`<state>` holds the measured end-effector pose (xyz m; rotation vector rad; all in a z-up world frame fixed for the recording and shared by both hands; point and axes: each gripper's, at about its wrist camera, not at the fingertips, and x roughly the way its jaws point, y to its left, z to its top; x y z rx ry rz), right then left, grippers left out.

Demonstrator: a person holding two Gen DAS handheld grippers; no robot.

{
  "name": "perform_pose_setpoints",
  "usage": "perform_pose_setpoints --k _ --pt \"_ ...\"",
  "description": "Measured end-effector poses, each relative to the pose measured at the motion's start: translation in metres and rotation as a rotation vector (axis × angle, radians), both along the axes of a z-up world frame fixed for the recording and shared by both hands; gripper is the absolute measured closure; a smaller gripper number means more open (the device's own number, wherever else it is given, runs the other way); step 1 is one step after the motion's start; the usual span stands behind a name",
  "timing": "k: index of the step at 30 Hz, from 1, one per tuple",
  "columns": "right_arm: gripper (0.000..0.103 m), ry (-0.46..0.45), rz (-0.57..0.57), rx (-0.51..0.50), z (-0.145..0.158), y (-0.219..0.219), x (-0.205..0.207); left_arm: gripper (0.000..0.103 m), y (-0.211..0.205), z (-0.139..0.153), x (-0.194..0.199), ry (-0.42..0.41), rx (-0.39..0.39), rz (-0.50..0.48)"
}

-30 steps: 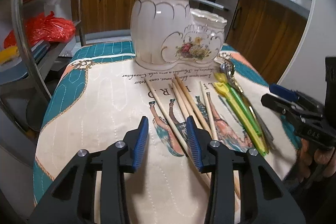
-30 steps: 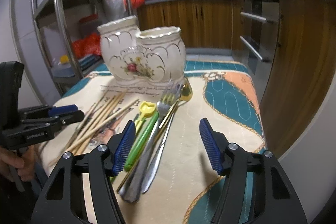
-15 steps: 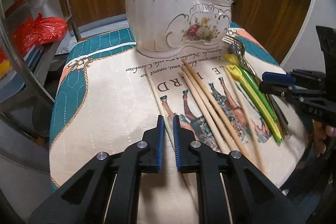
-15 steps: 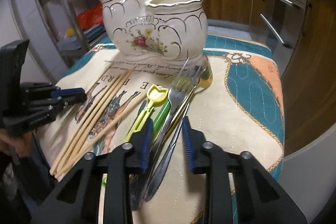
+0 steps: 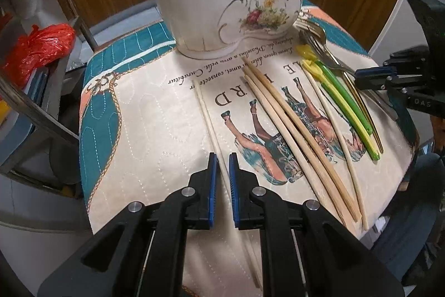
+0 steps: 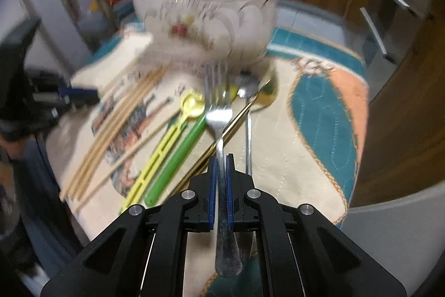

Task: Organize utensils
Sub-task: 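Grasp a wooden chopstick with the left tool while the right tool grasps a silver fork, then lift the chopstick into the taller white pot while the right tool lowers the fork into the shorter pot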

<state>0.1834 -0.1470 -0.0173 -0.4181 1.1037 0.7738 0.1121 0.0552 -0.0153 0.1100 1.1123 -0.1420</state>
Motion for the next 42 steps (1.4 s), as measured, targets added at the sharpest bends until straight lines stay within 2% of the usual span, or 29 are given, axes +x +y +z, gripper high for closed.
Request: perform_pose_setpoints --k 8,14,19,22,27,31,36,42 --pt "0.093 0.136 0.086 -0.163 -0.002 0.028 0.027 0.093 0.006 0.003 0.027 0.197 -0.012 -0.02" --pt "0.096 0.132 0.107 -0.202 -0.003 0.038 0.03 0.093 0.004 0.003 0.039 0.288 -0.005 0.019" --pt "0.097 0.106 0.113 -0.163 0.002 0.027 0.008 0.096 0.001 0.004 0.043 0.275 0.014 0.028" --pt "0.097 0.089 0.108 -0.122 0.009 0.018 0.002 0.099 0.005 0.005 0.034 0.251 -0.024 0.042" --pt "0.097 0.024 0.103 -0.034 0.031 -0.004 -0.014 0.099 0.019 0.021 0.01 0.113 -0.101 0.067" --pt "0.097 -0.074 0.091 0.084 0.053 -0.018 -0.028 0.099 0.027 0.051 -0.013 -0.079 -0.206 0.076" --pt "0.097 -0.204 0.034 0.199 0.066 -0.031 -0.038 0.099 0.029 0.075 -0.032 -0.351 -0.246 0.102" --pt "0.097 -0.256 -0.031 0.352 0.073 -0.031 -0.031 0.099 0.027 0.091 -0.027 -0.562 -0.29 0.111"
